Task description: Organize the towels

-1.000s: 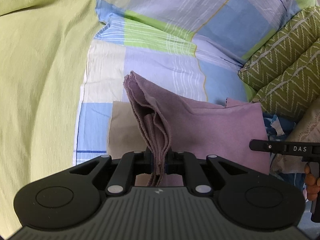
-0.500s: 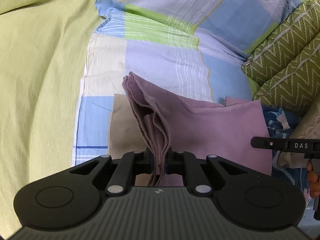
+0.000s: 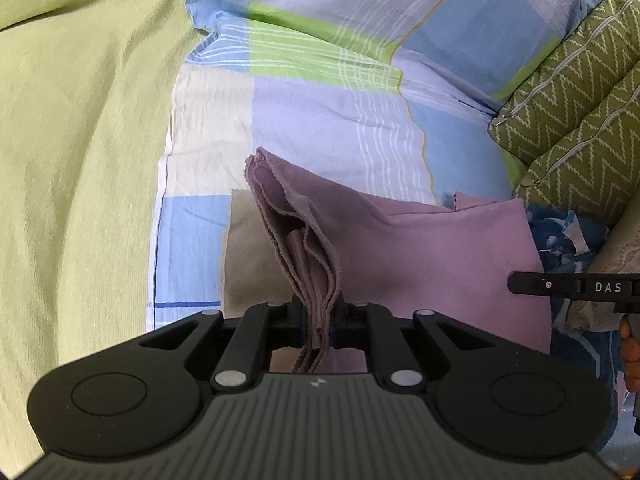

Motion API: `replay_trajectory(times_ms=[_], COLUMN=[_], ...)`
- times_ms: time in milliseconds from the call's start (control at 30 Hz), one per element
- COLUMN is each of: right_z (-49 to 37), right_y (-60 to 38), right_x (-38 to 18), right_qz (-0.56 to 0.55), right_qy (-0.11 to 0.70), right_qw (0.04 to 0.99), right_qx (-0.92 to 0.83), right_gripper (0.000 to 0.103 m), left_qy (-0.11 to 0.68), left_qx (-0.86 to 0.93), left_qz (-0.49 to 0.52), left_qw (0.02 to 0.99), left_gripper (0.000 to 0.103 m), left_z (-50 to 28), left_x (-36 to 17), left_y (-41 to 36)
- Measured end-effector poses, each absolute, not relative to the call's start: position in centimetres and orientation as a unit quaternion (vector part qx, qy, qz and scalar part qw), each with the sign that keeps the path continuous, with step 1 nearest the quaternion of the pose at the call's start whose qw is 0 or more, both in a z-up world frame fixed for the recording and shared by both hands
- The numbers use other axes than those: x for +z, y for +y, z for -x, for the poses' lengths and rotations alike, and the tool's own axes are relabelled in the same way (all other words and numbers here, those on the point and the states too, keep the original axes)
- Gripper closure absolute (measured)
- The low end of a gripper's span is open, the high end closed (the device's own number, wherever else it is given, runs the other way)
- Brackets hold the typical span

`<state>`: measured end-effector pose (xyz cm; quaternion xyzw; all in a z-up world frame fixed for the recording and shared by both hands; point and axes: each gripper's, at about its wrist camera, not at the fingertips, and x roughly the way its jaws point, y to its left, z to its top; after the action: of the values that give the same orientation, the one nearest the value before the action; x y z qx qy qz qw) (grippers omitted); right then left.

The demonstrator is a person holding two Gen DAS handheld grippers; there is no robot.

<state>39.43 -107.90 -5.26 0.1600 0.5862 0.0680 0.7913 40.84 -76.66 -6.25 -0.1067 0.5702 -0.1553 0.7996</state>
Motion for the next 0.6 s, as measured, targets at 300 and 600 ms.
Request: replay_trajectory(times_ms=[300,600], right_z=[-39.03,-39.12], right_y=[-107.95,-107.77], right_x=[-5.43,-6.2], right_qz=[-0.158,-0.144], right_qy=[0.588,0.578], right_qw=[0.791,0.801], right_qx=[0.064,0.06], right_gripper=[0.093,0.067], left_qy=[0.569,0.567], left_qx=[-0.155,-0.154], left_qz=[0.11,0.105], left_qw=[0.8,0.803], left_gripper=[0.094,0.085], left_z=[-40.61,-40.61], left_x=[-6.66,-7.07], left_y=[-76.65,-76.59])
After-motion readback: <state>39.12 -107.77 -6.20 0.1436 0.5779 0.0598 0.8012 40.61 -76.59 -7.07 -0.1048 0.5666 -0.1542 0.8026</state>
